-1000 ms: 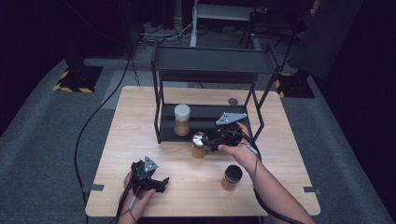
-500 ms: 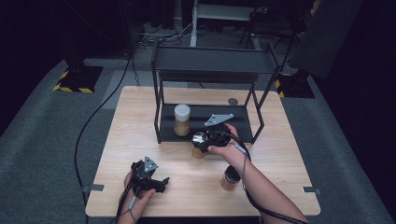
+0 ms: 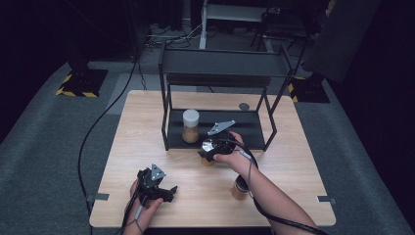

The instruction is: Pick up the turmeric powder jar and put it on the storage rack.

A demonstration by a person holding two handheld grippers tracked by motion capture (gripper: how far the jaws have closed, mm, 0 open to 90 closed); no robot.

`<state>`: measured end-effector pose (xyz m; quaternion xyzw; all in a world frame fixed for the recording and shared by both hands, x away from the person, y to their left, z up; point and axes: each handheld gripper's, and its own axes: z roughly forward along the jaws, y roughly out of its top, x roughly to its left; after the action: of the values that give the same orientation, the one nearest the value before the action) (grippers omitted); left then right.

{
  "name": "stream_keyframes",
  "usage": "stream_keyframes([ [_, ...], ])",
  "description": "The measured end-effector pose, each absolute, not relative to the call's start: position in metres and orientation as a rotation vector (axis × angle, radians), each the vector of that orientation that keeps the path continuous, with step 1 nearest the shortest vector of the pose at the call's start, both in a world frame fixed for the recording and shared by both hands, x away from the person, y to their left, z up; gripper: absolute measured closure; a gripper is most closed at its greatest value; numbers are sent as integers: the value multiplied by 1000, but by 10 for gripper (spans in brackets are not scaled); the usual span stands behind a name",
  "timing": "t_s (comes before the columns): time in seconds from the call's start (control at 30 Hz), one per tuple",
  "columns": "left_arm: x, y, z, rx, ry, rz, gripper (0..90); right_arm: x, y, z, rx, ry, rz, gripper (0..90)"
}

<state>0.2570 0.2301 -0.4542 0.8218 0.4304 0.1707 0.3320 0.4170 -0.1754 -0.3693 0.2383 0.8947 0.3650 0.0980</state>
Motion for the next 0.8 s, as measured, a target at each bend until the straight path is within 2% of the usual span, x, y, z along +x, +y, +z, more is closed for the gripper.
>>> stream_keyframes([
  [0.43,257,230,-454,2147,1125,446,1,427,-169,-375,706,2725,990,309],
  [0.8,257,230,-454,2147,1124,447,2,426,-165,-375,694,2724,964,319],
])
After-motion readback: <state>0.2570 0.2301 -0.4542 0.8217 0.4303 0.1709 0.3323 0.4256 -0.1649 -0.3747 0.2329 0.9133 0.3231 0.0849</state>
